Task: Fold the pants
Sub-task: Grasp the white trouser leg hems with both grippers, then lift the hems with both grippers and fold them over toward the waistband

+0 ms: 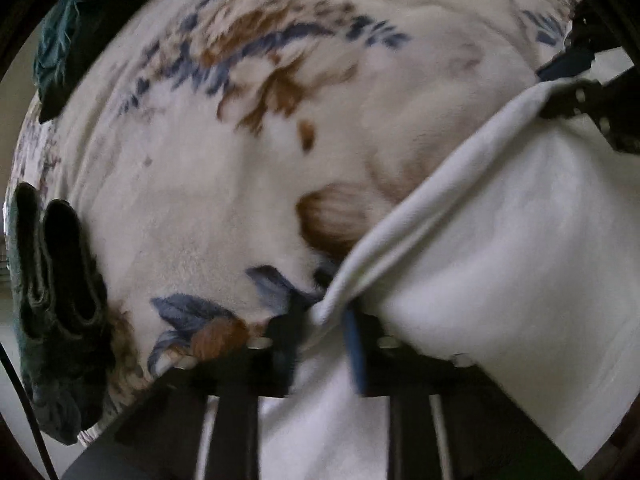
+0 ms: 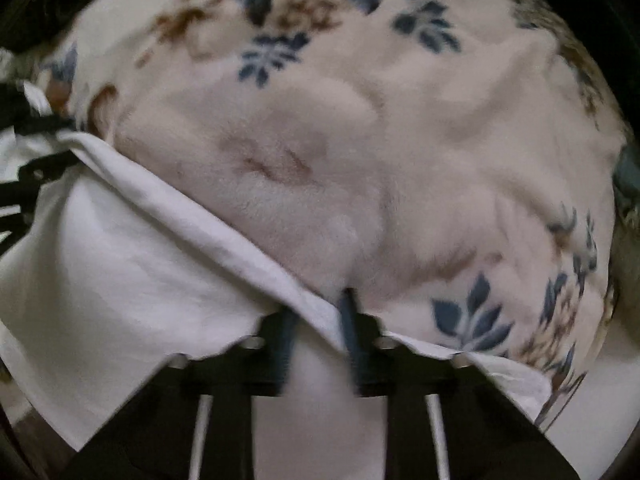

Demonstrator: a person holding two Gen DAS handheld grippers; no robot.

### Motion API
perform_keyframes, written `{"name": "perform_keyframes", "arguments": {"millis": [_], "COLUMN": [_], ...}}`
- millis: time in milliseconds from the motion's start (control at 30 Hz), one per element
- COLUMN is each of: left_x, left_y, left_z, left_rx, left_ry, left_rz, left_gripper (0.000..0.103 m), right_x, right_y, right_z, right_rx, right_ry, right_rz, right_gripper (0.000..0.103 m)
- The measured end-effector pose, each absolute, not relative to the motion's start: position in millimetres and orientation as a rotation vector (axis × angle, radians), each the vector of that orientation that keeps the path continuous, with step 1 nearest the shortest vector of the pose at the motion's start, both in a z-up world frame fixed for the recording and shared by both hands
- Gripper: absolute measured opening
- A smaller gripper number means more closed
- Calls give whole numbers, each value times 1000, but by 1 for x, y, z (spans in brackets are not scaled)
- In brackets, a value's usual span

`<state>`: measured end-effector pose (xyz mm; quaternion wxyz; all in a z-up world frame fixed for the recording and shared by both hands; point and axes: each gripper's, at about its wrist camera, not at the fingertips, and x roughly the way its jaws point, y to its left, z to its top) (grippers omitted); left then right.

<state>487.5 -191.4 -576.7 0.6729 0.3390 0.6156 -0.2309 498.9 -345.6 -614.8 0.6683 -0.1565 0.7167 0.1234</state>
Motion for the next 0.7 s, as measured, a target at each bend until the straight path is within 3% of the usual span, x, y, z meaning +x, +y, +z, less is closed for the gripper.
{"name": "perform_keyframes", "arguments": {"millis": [100, 333, 533, 700], "left_x": [485, 442, 321, 241], "left_y": [-186, -152, -151, -147], "left_z": [-550, -458, -436, -460], "left_rx": [668, 385, 160, 52], "left_ry": [1358, 1333, 1388, 1527], "left_rz": [-475, -335, -261, -186], "left_gripper": [5, 5, 5, 5], "right_x": [487, 438, 317, 227], "right_y": [-358, -380, -353, -344], "right_z": [-596, -525, -476, -496], "right_rx": [-285, -101, 15, 53], "right_ry": [1566, 1462, 1454, 1541], "right_rz": [248, 178, 132, 102], "right_gripper": [8, 5, 5, 5]}}
